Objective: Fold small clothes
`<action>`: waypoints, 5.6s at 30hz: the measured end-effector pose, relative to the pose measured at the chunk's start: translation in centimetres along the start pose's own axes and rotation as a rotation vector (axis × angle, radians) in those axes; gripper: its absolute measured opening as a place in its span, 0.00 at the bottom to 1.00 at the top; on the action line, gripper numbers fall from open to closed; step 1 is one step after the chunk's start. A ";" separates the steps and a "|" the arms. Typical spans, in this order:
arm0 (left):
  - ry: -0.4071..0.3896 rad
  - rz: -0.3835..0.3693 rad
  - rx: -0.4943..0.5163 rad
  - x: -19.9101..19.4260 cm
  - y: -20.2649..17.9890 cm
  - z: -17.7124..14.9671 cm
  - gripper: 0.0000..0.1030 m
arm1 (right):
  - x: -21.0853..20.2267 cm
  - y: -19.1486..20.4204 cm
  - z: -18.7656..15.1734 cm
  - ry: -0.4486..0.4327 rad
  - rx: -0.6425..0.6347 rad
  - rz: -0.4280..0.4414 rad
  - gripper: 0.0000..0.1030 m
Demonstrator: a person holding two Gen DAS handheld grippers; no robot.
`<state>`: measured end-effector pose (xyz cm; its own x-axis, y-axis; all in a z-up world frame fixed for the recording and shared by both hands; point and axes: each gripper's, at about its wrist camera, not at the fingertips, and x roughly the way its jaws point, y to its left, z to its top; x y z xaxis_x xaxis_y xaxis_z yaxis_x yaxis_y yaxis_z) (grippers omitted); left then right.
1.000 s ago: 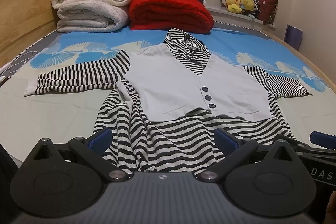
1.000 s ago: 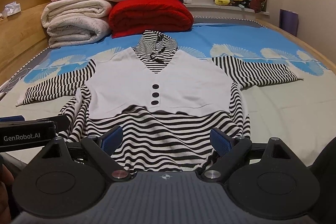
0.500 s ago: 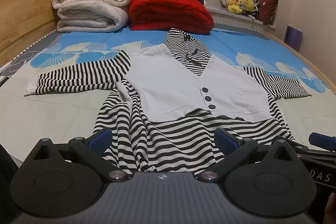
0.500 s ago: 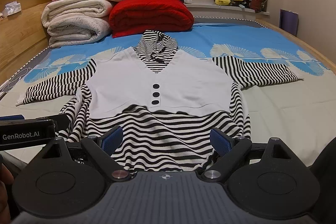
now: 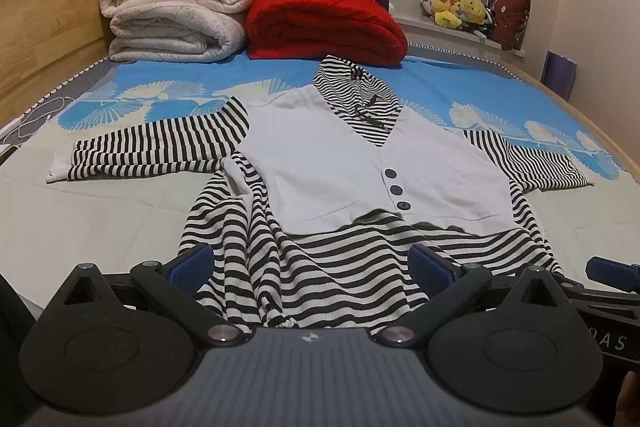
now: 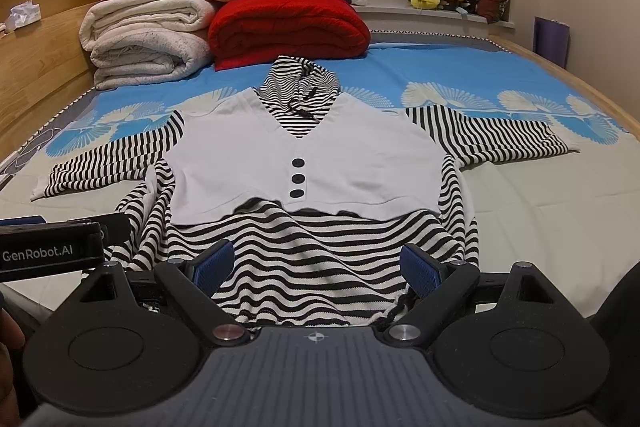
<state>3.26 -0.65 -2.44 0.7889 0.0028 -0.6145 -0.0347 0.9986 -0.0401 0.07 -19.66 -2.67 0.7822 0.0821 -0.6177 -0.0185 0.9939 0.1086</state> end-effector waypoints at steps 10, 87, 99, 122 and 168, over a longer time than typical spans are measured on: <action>0.001 -0.001 -0.001 0.0 0.0 0.0 1.00 | 0.0 0.0 0.0 -0.001 -0.001 -0.001 0.88; 0.336 0.155 -0.167 11.5 7.6 0.1 0.59 | 10.2 -10.0 -0.9 0.314 0.351 -0.337 0.14; -0.212 0.108 -0.020 7.3 7.8 12.8 0.68 | 4.9 -6.5 8.6 -0.217 0.155 -0.186 0.50; 0.261 0.272 -0.697 24.2 35.2 12.1 0.26 | 19.2 -1.9 20.9 -0.147 -0.075 0.028 0.56; 0.291 0.004 -0.392 26.4 16.4 23.6 0.22 | 30.8 -7.3 17.6 0.323 0.314 0.124 0.25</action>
<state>37.98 17.06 -0.69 0.5861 -0.0638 -0.8077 -0.3101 0.9033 -0.2963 35.21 -25.67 -8.76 0.5512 0.2666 -0.7907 0.1287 0.9091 0.3962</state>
